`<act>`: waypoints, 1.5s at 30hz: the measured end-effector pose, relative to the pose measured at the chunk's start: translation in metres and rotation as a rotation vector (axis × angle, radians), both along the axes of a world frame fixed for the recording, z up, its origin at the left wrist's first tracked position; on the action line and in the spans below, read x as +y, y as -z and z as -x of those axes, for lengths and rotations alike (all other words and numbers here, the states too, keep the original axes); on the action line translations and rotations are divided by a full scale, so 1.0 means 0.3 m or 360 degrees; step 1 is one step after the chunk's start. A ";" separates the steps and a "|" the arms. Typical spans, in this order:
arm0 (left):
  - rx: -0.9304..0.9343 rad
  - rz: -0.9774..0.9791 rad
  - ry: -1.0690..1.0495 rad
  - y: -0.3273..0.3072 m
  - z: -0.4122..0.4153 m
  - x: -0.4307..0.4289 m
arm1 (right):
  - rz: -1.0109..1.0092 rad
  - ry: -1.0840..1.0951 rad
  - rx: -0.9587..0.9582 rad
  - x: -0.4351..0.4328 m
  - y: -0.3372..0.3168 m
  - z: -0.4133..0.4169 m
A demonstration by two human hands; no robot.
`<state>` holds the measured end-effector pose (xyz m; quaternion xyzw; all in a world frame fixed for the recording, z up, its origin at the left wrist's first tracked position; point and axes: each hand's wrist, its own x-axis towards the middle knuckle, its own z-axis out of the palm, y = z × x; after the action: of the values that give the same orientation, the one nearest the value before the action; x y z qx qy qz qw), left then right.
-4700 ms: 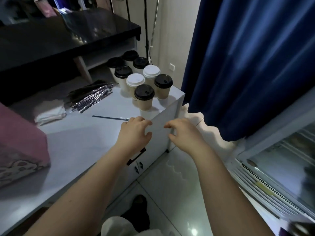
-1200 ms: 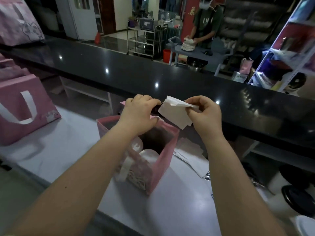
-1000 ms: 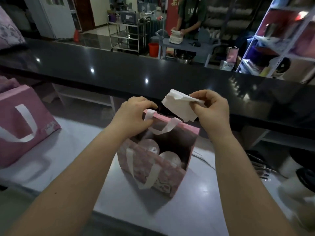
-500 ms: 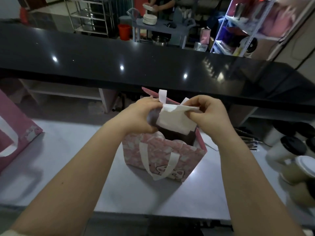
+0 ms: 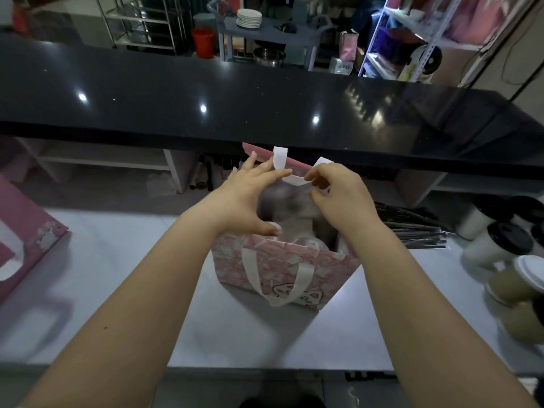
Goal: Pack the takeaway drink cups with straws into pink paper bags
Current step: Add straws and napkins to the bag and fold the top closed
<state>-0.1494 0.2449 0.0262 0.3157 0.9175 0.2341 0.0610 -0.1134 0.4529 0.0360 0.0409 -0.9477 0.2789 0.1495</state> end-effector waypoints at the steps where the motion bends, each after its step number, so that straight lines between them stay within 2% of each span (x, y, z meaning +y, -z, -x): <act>1: 0.0022 -0.0015 -0.0010 0.003 0.001 -0.001 | 0.0036 -0.0008 0.0008 0.003 -0.005 -0.005; 9: 0.0249 -0.0471 -0.0262 0.027 -0.034 -0.032 | 0.0452 -0.0076 0.0149 0.113 -0.010 -0.060; 13: 0.0226 -0.0765 -0.0513 0.042 -0.071 -0.060 | 0.0782 -0.0120 0.0238 0.198 0.059 -0.122; 16: 0.0194 -0.1129 -0.0718 0.053 -0.104 -0.092 | 0.1026 -0.0098 0.0256 0.243 0.125 -0.149; 19: 0.0066 -0.1413 -0.0833 0.056 -0.127 -0.131 | 0.1040 -0.0139 0.0316 0.271 0.171 -0.161; 23: -0.0350 -0.1416 -0.0808 0.085 -0.157 -0.176 | 0.0977 -0.0277 0.0227 0.300 0.196 -0.156; 27: -0.0504 -0.1548 -0.0787 0.172 -0.214 -0.166 | 0.1180 -0.0247 0.0203 0.294 0.242 -0.170; 30: -0.0480 -0.1697 -0.0819 0.241 -0.255 -0.149 | 0.1430 -0.0125 0.0237 0.279 0.289 -0.195; 32: -0.0426 -0.1731 -0.0896 0.273 -0.273 -0.137 | 0.1555 -0.0203 0.0144 0.279 0.317 -0.203; 36: -0.0333 -0.1760 -0.1020 0.303 -0.282 -0.115 | 0.1565 -0.0442 -0.0080 0.277 0.341 -0.206; 39: -0.0383 -0.1760 -0.1050 0.296 -0.271 -0.091 | 0.1532 -0.0547 -0.0257 0.256 0.323 -0.208; 42: -0.0480 -0.1773 -0.1025 0.270 -0.262 -0.068 | 0.1623 -0.0493 -0.0415 0.234 0.305 -0.212; 45: -0.0467 -0.1805 -0.0973 0.243 -0.259 -0.054 | 0.1655 -0.0355 -0.0335 0.214 0.297 -0.209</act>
<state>-0.0719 0.2288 -0.0466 -0.0111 0.6825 0.7283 -0.0596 -0.0507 0.5172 -0.0530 0.0337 -0.6845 0.7278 0.0239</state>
